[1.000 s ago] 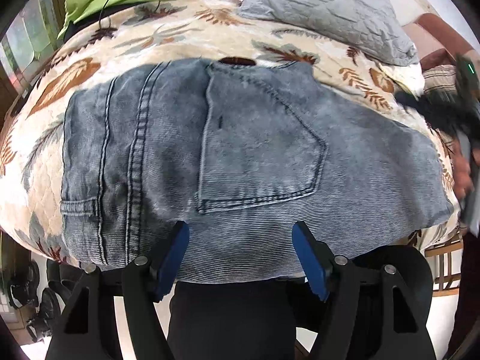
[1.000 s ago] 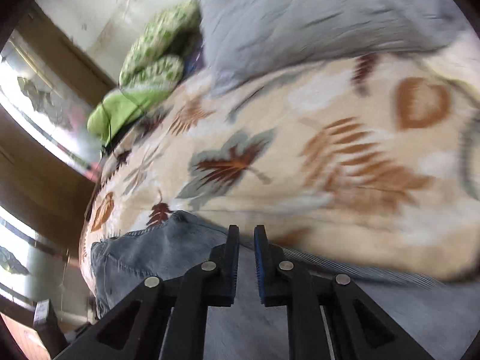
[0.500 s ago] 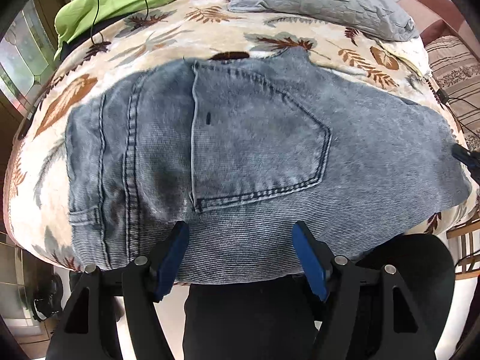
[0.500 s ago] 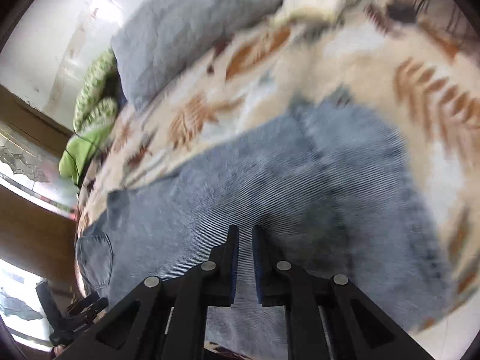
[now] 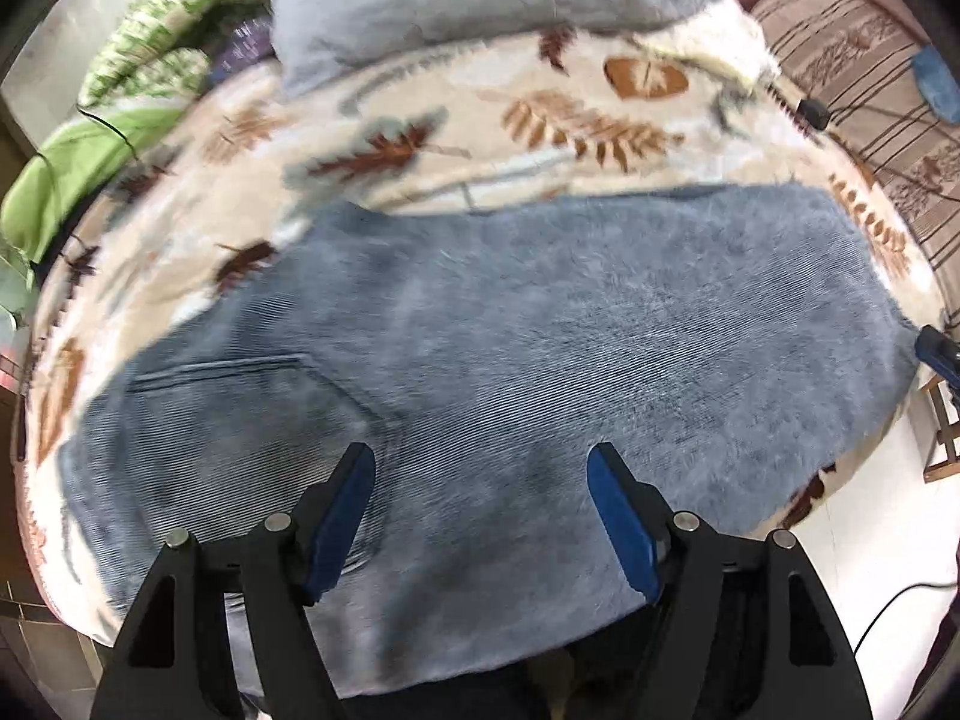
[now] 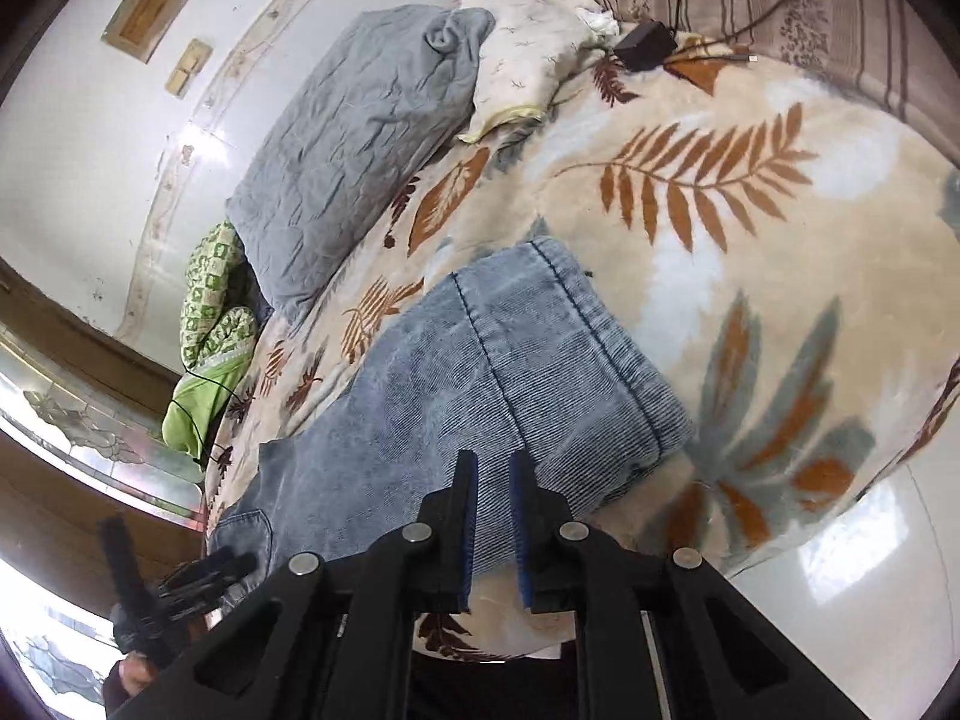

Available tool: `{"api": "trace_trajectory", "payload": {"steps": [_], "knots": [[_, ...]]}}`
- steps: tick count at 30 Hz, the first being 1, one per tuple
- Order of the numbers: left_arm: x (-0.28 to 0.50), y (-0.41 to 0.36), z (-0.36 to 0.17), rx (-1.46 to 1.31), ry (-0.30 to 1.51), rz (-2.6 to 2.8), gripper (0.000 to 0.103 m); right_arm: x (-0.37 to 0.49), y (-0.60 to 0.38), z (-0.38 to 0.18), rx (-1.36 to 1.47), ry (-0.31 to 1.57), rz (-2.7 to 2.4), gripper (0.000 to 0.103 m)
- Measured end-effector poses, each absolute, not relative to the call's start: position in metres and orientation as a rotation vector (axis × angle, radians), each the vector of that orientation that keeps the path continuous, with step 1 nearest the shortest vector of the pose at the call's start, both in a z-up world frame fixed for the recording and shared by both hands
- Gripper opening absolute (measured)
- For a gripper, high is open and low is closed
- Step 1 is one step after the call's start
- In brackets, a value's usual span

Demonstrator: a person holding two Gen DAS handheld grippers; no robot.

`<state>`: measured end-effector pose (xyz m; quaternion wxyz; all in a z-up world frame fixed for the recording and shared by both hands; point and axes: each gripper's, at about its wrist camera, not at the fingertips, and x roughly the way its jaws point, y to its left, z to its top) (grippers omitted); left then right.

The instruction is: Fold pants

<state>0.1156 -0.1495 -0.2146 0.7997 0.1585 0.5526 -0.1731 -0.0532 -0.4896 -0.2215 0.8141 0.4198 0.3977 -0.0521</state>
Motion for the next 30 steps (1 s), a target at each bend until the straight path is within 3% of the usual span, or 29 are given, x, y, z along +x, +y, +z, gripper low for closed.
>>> {"api": "trace_trajectory", "payload": {"steps": [8,13,18,19,22,25,30], "knots": [[0.129,-0.163,-0.24,0.397,1.231,-0.321,0.081,-0.017,-0.469,-0.262,0.85,0.963,-0.133,0.012],[0.122,-0.173,-0.227,0.414,1.239,-0.333,0.081,-0.032,-0.476,-0.253,0.893,0.918,-0.105,0.012],[0.106,-0.198,-0.202,0.399,1.178,-0.428,0.081,-0.088,-0.505,-0.238,1.061,0.757,-0.054,0.014],[0.104,-0.204,-0.199,0.394,1.172,-0.447,0.081,-0.099,-0.511,-0.237,1.086,0.732,-0.061,0.021],[0.098,-0.223,-0.198,0.411,1.157,-0.484,0.081,-0.135,-0.524,-0.243,1.216,0.645,-0.086,0.085],[0.098,-0.239,-0.209,0.432,1.168,-0.495,0.081,-0.151,-0.53,-0.254,1.352,0.568,-0.06,0.089],[0.107,-0.248,-0.251,0.465,1.246,-0.463,0.083,-0.135,-0.513,-0.263,1.385,0.628,-0.009,0.089]]}}
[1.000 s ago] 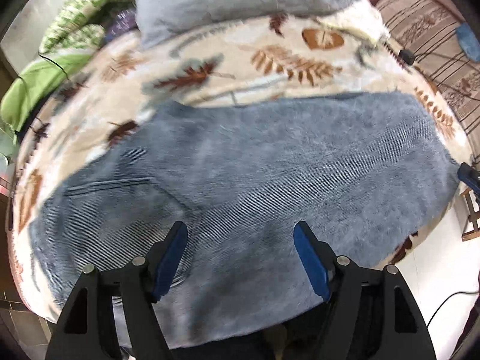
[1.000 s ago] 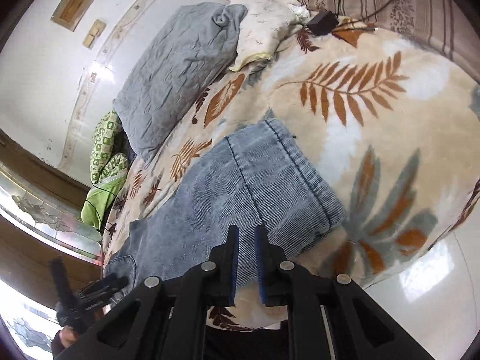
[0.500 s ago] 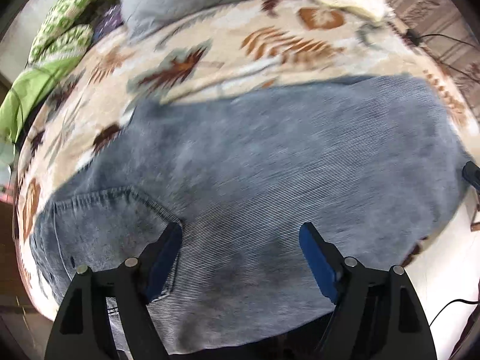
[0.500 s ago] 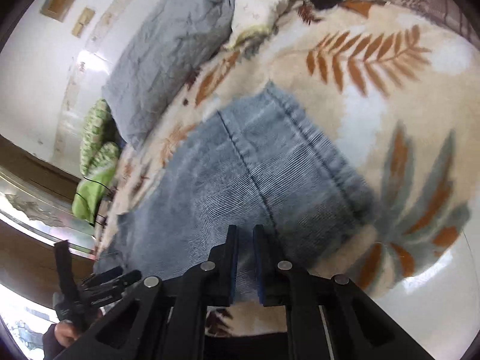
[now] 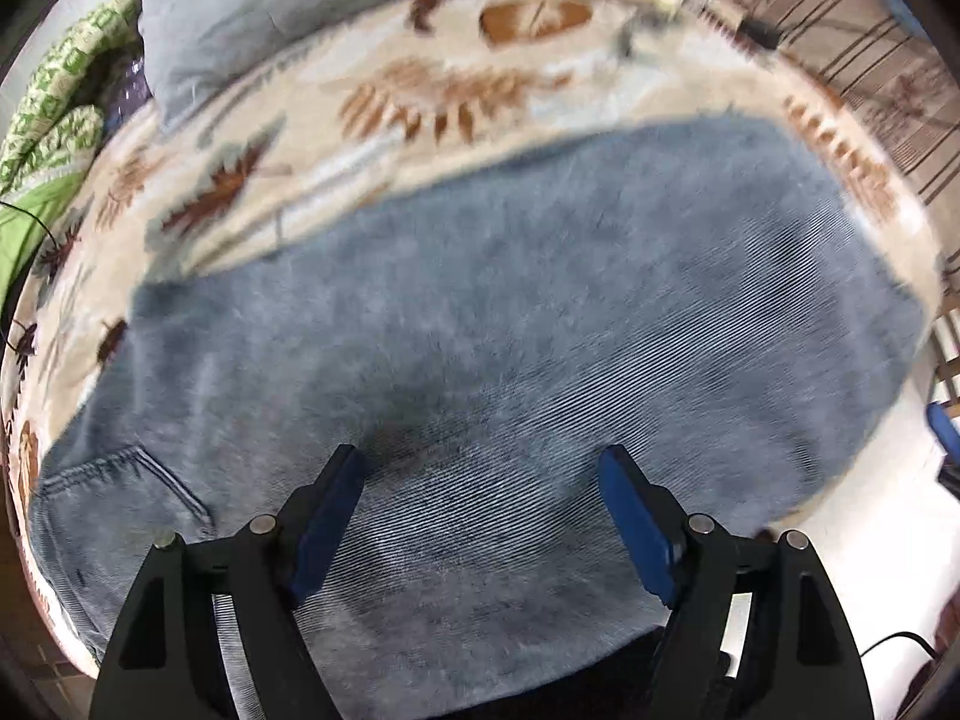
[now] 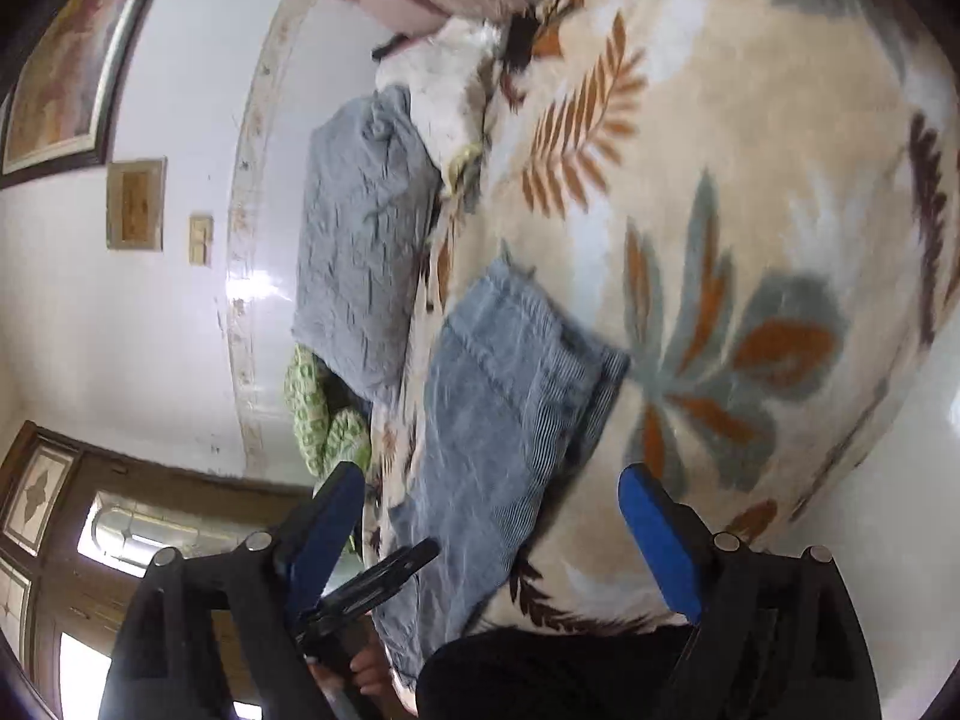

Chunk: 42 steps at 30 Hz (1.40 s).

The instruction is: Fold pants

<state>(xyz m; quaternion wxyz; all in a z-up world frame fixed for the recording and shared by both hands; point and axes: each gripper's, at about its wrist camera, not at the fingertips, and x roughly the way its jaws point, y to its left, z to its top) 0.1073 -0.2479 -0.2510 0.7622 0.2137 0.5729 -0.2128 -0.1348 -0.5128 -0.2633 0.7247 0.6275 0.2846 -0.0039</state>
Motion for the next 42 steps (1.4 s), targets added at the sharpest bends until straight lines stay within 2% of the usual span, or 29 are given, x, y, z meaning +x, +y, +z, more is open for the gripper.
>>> {"api": "trace_trajectory", "payload": {"steps": [6,13,15,16,17,20,24,28,29,32,42], "knots": [[0.106,-0.237,-0.238,0.413,1.232,-0.486,0.083,-0.099,-0.5,-0.284,1.351,0.741,-0.138,0.089],[0.116,-0.204,-0.231,0.257,1.241,-0.465,0.083,-0.076,-0.509,-0.293,1.364,0.695,-0.194,0.088],[0.121,-0.197,-0.238,0.24,1.256,-0.435,0.083,-0.071,-0.508,-0.288,1.353,0.647,-0.151,0.063],[0.122,-0.195,-0.241,0.237,1.264,-0.425,0.083,-0.065,-0.504,-0.285,1.33,0.646,-0.122,0.03],[0.124,-0.194,-0.245,0.234,1.271,-0.424,0.083,-0.062,-0.5,-0.283,1.307,0.654,-0.122,0.024],[0.124,-0.198,-0.25,0.259,1.266,-0.417,0.083,-0.049,-0.494,-0.289,1.281,0.692,-0.159,0.024],[0.123,-0.205,-0.252,0.279,1.254,-0.417,0.083,-0.055,-0.504,-0.314,1.435,0.64,-0.17,0.025],[0.123,-0.207,-0.252,0.276,1.255,-0.414,0.083,-0.05,-0.502,-0.303,1.347,0.655,-0.161,0.025],[0.126,-0.208,-0.252,0.266,1.256,-0.421,0.083,-0.051,-0.503,-0.297,1.334,0.645,-0.156,0.021],[0.129,-0.2,-0.247,0.227,1.248,-0.419,0.083,-0.05,-0.502,-0.265,1.202,0.633,-0.169,0.017],[0.138,-0.113,-0.21,0.005,1.193,-0.32,0.083,0.015,-0.421,-0.15,0.805,0.681,-0.027,0.016]]}}
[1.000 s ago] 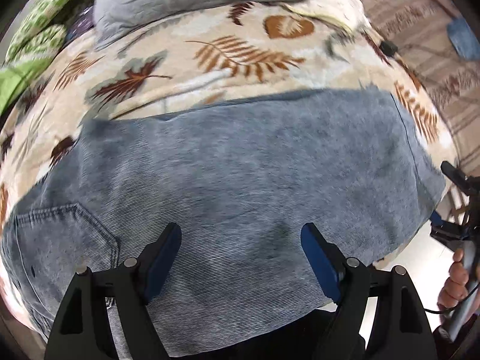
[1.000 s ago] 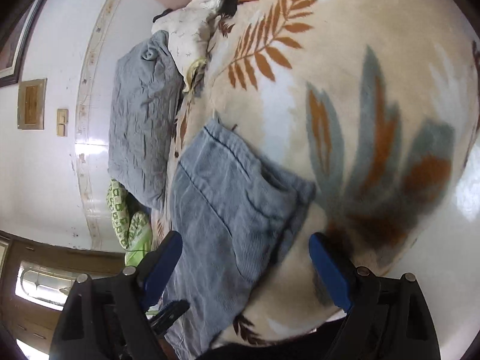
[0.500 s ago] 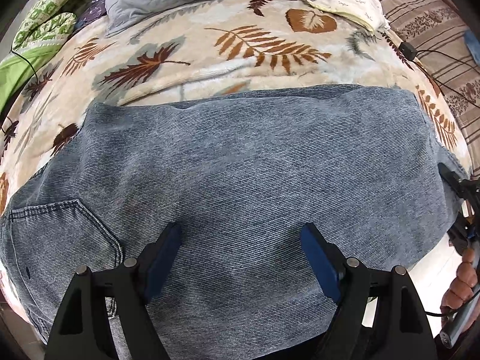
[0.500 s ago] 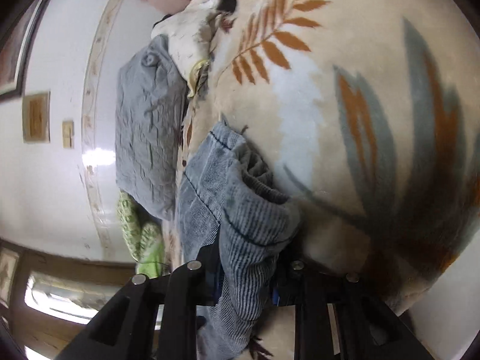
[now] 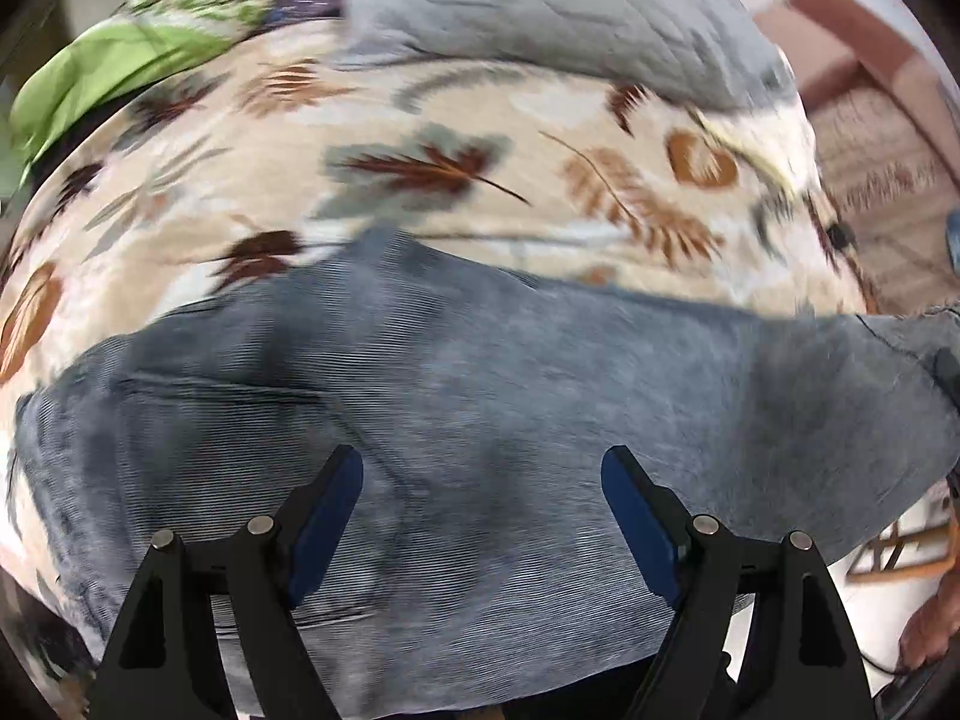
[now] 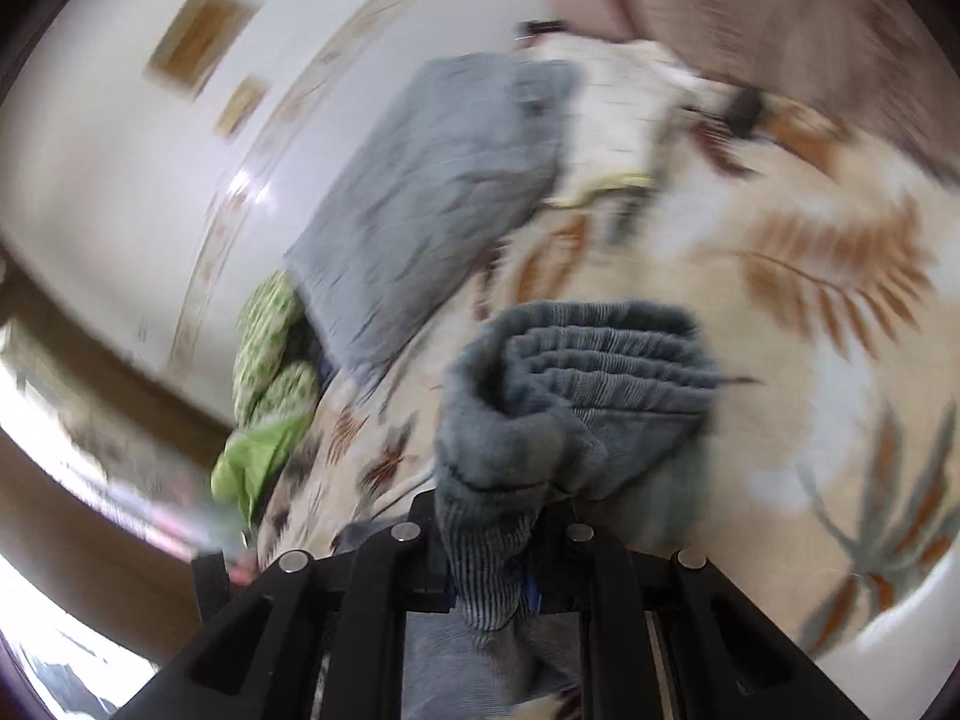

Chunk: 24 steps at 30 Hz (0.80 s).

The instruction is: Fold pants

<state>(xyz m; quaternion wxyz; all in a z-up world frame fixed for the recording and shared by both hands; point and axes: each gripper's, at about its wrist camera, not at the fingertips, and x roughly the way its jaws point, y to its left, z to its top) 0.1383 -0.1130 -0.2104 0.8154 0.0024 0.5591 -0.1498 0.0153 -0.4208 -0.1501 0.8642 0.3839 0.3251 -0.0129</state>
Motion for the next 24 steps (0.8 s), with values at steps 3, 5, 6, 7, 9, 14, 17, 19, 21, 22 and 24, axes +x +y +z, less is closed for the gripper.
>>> {"api": "trace_trajectory", "payload": {"steps": [3,5,6,7,9,14,17,19,21,22,24], "knots": [[0.14,-0.081,-0.202,-0.063,1.18,-0.285,0.083,0.036,-0.373,-0.137,0.695,0.745,0.048,0.016],[0.141,-0.062,-0.196,-0.097,1.159,-0.262,0.083,0.052,-0.333,-0.137,0.628,0.807,0.093,0.016],[0.141,-0.048,-0.193,-0.108,1.145,-0.241,0.083,0.058,-0.318,-0.14,0.608,0.837,0.111,0.016],[0.14,-0.042,-0.192,-0.112,1.138,-0.23,0.083,0.067,-0.296,-0.148,0.586,0.894,0.137,0.017],[0.137,-0.021,-0.189,-0.125,1.119,-0.193,0.083,0.08,-0.27,-0.17,0.571,1.002,0.171,0.021],[0.132,0.008,-0.196,-0.14,1.131,-0.158,0.083,0.097,-0.222,-0.237,0.516,1.309,0.212,0.029],[0.132,0.013,-0.2,-0.159,1.143,-0.158,0.083,0.093,-0.225,-0.232,0.489,1.28,0.24,0.032],[0.131,0.009,-0.199,-0.162,1.141,-0.168,0.083,0.085,-0.237,-0.221,0.506,1.243,0.288,0.04],[0.131,-0.002,-0.197,-0.148,1.137,-0.198,0.083,0.079,-0.247,-0.209,0.525,1.204,0.321,0.064],[0.13,-0.006,-0.196,-0.141,1.136,-0.208,0.083,0.074,-0.253,-0.202,0.544,1.174,0.352,0.072],[0.129,-0.018,-0.193,-0.115,1.132,-0.234,0.083,0.068,-0.262,-0.195,0.585,1.146,0.438,0.072]]}}
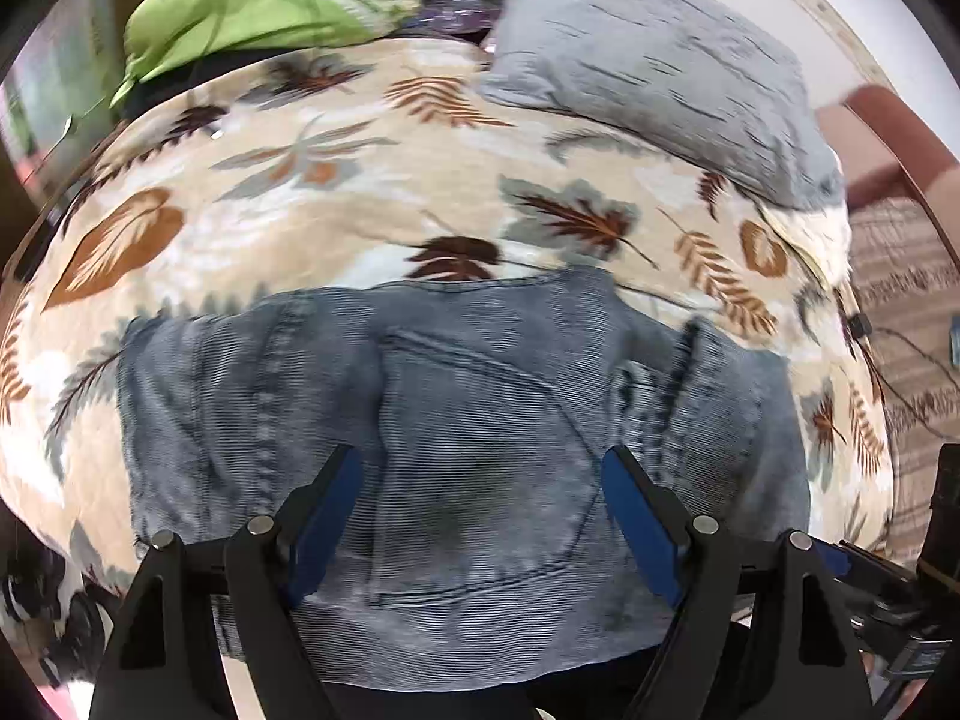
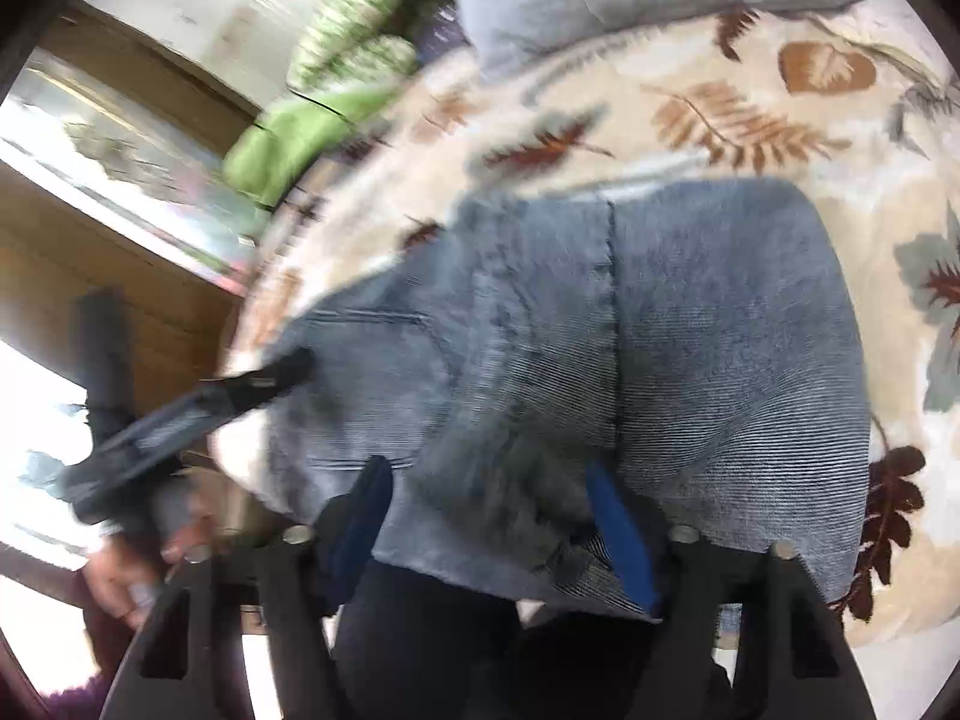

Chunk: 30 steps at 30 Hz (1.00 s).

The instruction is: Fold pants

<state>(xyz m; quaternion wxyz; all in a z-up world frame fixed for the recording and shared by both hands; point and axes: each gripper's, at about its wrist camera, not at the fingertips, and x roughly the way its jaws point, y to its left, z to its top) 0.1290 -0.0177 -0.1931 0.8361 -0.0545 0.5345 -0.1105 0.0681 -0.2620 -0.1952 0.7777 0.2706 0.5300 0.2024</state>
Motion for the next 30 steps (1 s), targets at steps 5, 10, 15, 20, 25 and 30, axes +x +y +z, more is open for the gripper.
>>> {"api": "trace_trajectory", "payload": {"steps": [5,10,15,20,25,30], "knots": [[0.126,-0.049,-0.196,-0.064,1.134,-0.264,0.083,0.051,-0.312,-0.198,0.681,1.072,0.34,0.071],[0.112,-0.097,-0.221,0.089,1.173,-0.336,0.083,0.057,-0.335,-0.241,0.708,1.176,0.226,0.054],[0.099,-0.112,-0.248,0.231,1.216,-0.36,0.083,0.058,-0.324,-0.248,0.638,1.24,0.209,0.048],[0.099,-0.082,-0.224,0.151,1.188,-0.362,0.083,0.083,-0.307,-0.213,0.582,1.155,0.238,0.048],[0.086,0.01,-0.193,0.051,1.105,-0.228,0.083,0.117,-0.264,-0.205,0.53,1.164,0.271,0.048],[0.068,0.12,-0.188,-0.046,1.101,-0.015,0.083,0.14,-0.209,-0.24,0.458,1.301,0.289,0.049]]}}
